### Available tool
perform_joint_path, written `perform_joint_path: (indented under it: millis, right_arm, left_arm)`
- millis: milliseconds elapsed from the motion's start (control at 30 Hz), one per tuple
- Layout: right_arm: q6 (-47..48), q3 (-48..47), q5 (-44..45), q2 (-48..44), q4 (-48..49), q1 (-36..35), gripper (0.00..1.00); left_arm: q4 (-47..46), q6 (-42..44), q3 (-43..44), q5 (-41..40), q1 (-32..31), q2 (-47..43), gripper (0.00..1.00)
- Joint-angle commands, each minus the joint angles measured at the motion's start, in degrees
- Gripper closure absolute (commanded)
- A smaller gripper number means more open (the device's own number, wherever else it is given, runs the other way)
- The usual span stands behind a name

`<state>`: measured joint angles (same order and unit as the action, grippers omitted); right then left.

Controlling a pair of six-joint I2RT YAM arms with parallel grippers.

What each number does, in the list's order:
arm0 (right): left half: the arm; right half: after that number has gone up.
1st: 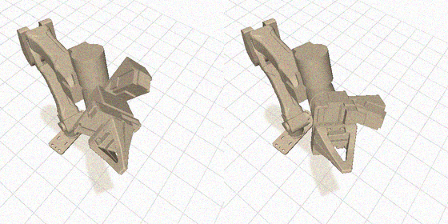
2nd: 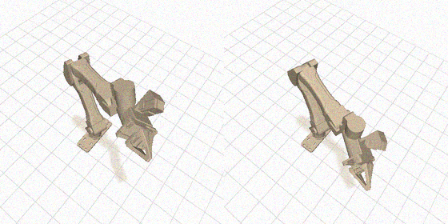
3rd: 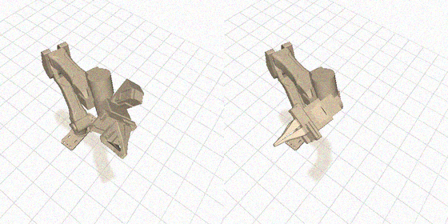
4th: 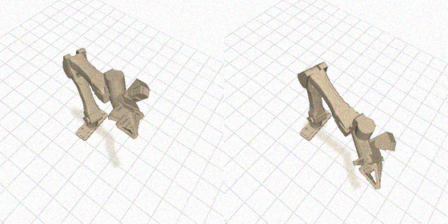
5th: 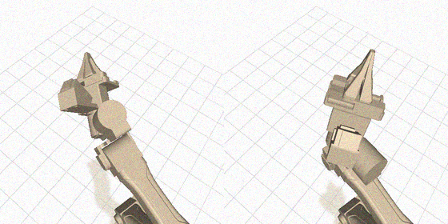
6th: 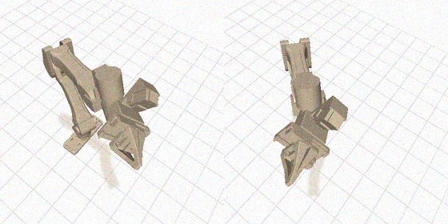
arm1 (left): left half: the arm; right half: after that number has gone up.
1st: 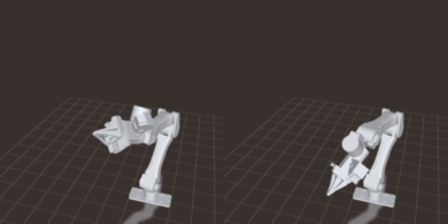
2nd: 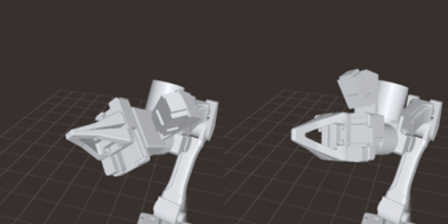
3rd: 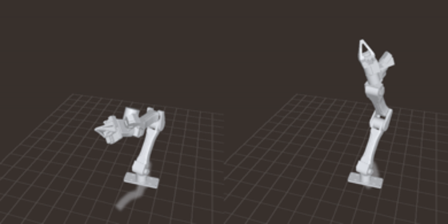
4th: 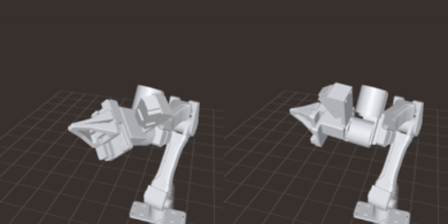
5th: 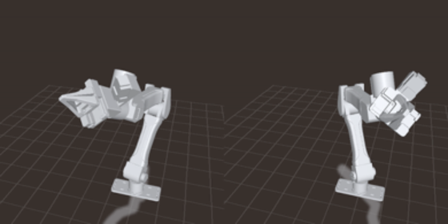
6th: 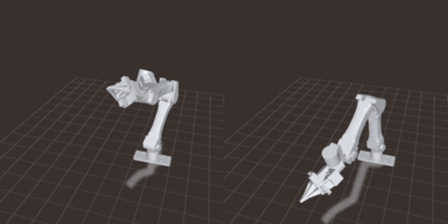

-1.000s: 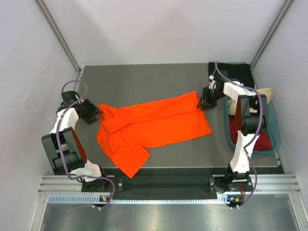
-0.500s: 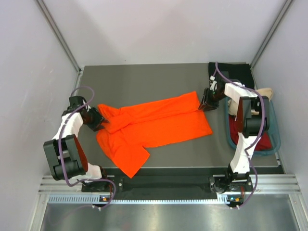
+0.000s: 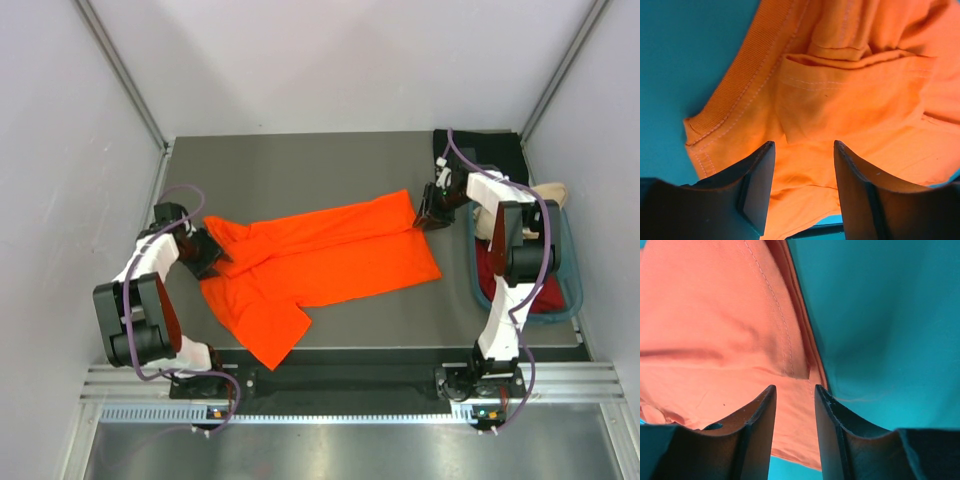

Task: Fold and stack the t-shirts
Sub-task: Fold the tshirt

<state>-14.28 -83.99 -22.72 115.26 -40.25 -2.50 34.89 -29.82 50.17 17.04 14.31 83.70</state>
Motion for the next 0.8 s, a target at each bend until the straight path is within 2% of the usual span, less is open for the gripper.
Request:
perform_joint_path:
  millis: [0, 267, 367, 600, 633, 767]
  right_arm:
    - [1.1, 0.1, 0.1, -2.1, 0.6, -0.3, 0.63]
    - [1.0, -0.1, 0.0, -1.6, 0.5, -0.5, 0.64]
    - [0.9, -0.1, 0.0, -1.4, 0.4, -0.7, 0.64]
    - [0.6, -0.4, 0.2, -1.4, 0.6, -0.8, 0.64]
    - [0.5, -0.4, 0.3, -1.4, 0.4, -0.9, 0.64]
    - [0.3, 0.0, 1.1, -1.7, 0.3, -0.9, 0.64]
  left_arm:
    - [-0.9, 1.3, 1.7, -1.6, -0.1, 1.6, 0.45]
    - [-4.0, 0.4, 2.6, 0.3, -0.2, 6.4, 0.57]
    - [-4.0, 0.5, 4.0, 0.1, -0.3, 7.0, 0.69]
    - [-3.6, 1.3, 5.1, 0.0, -0.5, 5.6, 0.88]
    - [-3.6, 1.3, 5.3, 0.3, -0.4, 5.8, 0.99]
    - [-3.4, 1.2, 5.6, 1.0, -0.9, 5.8, 1.0]
